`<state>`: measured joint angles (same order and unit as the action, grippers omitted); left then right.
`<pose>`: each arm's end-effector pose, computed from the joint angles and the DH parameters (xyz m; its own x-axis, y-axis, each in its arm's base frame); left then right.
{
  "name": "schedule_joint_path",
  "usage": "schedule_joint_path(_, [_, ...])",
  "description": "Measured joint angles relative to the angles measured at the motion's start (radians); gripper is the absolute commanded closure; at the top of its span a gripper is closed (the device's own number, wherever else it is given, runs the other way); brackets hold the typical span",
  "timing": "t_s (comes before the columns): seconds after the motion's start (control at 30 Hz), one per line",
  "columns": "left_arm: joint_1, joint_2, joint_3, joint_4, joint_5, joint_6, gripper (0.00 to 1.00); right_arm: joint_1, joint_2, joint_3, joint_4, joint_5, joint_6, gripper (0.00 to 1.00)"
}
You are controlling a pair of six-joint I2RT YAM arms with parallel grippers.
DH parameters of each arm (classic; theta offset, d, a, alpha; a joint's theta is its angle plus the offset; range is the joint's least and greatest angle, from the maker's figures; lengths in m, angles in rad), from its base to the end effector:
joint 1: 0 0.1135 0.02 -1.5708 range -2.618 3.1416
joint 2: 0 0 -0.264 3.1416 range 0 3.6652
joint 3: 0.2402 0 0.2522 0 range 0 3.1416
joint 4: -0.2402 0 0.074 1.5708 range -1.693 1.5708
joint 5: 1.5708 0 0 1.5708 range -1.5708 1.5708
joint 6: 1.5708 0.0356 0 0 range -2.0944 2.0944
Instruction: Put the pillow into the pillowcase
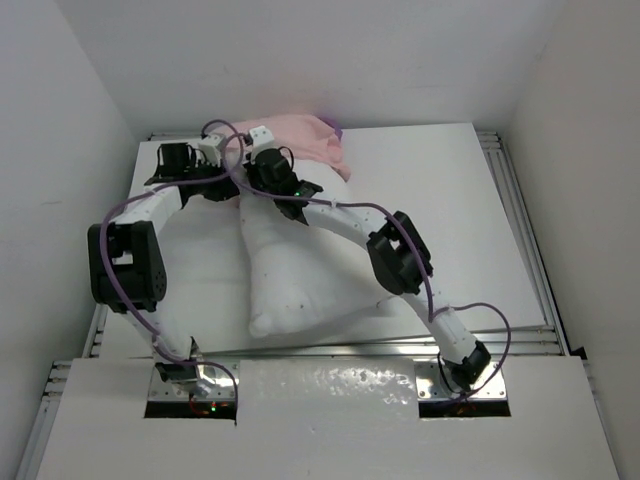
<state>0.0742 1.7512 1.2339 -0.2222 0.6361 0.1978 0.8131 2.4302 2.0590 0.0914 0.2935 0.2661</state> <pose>0.3863 0.0075 0.2351 -0.5847 0.1151 -0.8031 0.5028 0.8283 -0.2474 0.4019 0.4098 0.2231 -0.3157 0.0326 -0.9483 -0.4366 0.8823 0.1757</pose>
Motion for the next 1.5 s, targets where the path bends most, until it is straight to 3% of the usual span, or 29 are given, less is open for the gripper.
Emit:
schedule_joint_path(0.2, [-0.021, -0.031, 0.045, -0.173, 0.048, 0.202, 1.00, -0.045, 0.034, -0.008, 0.156, 0.016, 0.165, 1.00])
schedule_joint_path(0.47, [-0.146, -0.054, 0.274, -0.681, 0.211, 0.866, 1.00, -0.088, 0.020, 0.013, 0.253, 0.184, 0.214, 1.00])
schedule_joint_path(0.73, [-0.148, -0.093, 0.288, -0.869, 0.325, 1.057, 1.00, -0.102, -0.018, -0.056, 0.324, 0.218, 0.285, 1.00])
schedule_joint_path(0.8, [-0.147, -0.107, 0.282, -0.848, 0.321, 1.021, 1.00, -0.106, -0.021, -0.068, 0.334, 0.199, 0.288, 1.00])
schedule_joint_path(0.87, [-0.136, -0.136, 0.224, -0.755, 0.314, 0.929, 0.92, -0.112, -0.059, -0.163, 0.393, 0.152, 0.298, 1.00])
schedule_joint_path(0.9, [-0.124, -0.152, 0.183, -0.715, 0.310, 0.872, 0.83, -0.114, -0.087, -0.229, 0.426, 0.127, 0.302, 1.00])
schedule_joint_path(0.97, [-0.100, -0.172, 0.108, -0.654, 0.289, 0.753, 0.76, -0.113, -0.143, -0.371, 0.509, 0.076, 0.315, 1.00])
schedule_joint_path(1.03, [-0.088, -0.173, 0.085, -0.605, 0.227, 0.620, 0.57, -0.105, -0.170, -0.474, 0.590, 0.020, 0.342, 1.00])
schedule_joint_path(1.1, [-0.081, -0.177, 0.085, -0.563, 0.166, 0.539, 0.50, -0.095, -0.173, -0.528, 0.640, -0.027, 0.370, 1.00])
schedule_joint_path(1.33, [-0.090, -0.217, 0.102, -0.376, -0.215, 0.220, 0.45, -0.075, -0.171, -0.568, 0.671, -0.093, 0.420, 1.00])
schedule_joint_path(1.5, [-0.130, -0.217, 0.080, -0.289, -0.446, 0.108, 0.48, -0.078, -0.171, -0.568, 0.675, -0.097, 0.427, 1.00])
